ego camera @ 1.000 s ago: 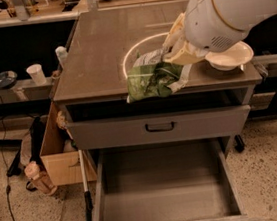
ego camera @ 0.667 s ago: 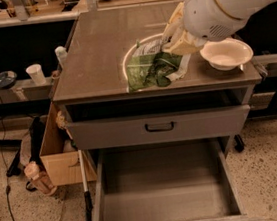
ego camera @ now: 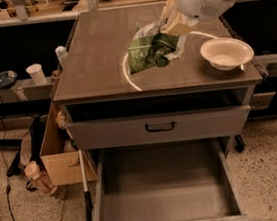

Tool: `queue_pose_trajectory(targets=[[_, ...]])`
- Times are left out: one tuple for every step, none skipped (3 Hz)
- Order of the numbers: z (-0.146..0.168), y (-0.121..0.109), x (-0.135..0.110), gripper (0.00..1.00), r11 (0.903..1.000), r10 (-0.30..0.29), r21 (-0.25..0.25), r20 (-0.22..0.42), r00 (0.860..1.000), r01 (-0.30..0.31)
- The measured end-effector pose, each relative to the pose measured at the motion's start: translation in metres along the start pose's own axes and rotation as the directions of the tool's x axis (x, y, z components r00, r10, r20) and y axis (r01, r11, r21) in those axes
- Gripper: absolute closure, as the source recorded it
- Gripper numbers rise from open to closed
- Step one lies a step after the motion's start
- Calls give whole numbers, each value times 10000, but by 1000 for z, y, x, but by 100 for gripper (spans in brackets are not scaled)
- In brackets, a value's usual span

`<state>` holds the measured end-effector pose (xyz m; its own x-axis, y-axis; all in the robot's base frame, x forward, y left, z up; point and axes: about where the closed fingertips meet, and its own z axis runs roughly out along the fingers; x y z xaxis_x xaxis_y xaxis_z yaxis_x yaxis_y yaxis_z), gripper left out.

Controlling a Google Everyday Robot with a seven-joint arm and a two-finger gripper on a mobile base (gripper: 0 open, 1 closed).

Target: Pick green jalapeno chip bag from middle drawer and place on counter

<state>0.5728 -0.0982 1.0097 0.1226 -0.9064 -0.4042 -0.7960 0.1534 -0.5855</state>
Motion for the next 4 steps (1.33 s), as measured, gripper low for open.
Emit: queue_pose_trajectory(targets=[[22, -16, 6, 100, 10000, 1, 38, -149, 9999, 0], [45, -35, 12, 100, 9999, 112, 115, -299, 9995, -109], [67, -52, 17, 100, 9999, 26, 106, -494, 9988, -21], [71, -55, 16, 85, 9999, 2, 109, -498, 9988, 4]])
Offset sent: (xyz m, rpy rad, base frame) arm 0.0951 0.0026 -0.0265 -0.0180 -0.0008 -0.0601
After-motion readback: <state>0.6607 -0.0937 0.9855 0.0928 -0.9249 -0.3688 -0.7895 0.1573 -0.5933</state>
